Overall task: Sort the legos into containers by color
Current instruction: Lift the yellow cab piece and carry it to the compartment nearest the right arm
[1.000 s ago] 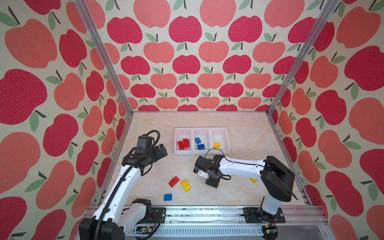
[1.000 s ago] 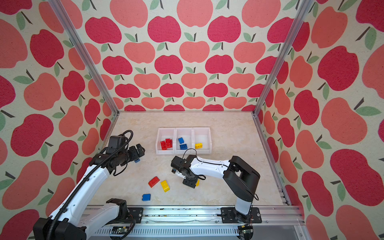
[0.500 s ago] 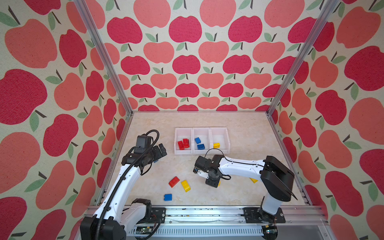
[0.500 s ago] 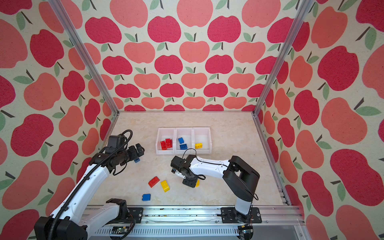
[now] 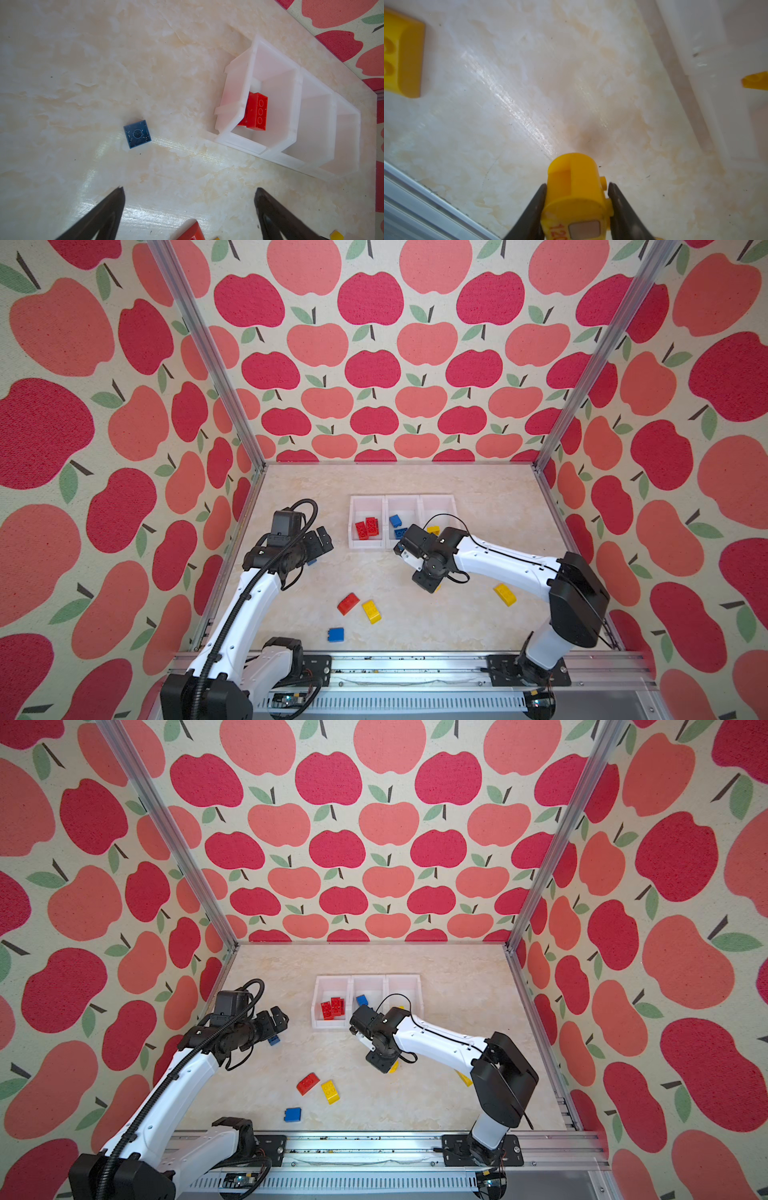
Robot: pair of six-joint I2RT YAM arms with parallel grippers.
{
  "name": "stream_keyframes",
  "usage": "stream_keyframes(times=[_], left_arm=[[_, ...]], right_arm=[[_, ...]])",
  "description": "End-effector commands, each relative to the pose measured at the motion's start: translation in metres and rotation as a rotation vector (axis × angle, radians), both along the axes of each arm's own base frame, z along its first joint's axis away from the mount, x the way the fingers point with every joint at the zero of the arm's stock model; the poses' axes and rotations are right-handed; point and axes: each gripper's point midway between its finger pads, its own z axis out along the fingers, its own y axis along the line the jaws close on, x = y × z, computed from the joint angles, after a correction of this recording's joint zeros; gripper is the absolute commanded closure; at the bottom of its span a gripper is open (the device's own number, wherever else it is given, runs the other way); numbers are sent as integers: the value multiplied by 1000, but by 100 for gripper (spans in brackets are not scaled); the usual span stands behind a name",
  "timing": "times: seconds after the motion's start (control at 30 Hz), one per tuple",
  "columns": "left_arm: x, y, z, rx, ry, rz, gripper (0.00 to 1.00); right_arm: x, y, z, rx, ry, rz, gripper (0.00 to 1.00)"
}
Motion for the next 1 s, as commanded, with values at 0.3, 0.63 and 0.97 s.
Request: stream_keyframes(times=[0.3,0.63,0.97], left_arm=[[4,-1,3,-9,-16,3,1],[3,1,5,-12,-18,24,1],[-1,5,11,2,-21,43,1]], right_arm=[[105,-8,65,150,-115,-320,74],[191,-27,57,91,-223,-417,74],[235,-39,8,9,-208,-454,74]])
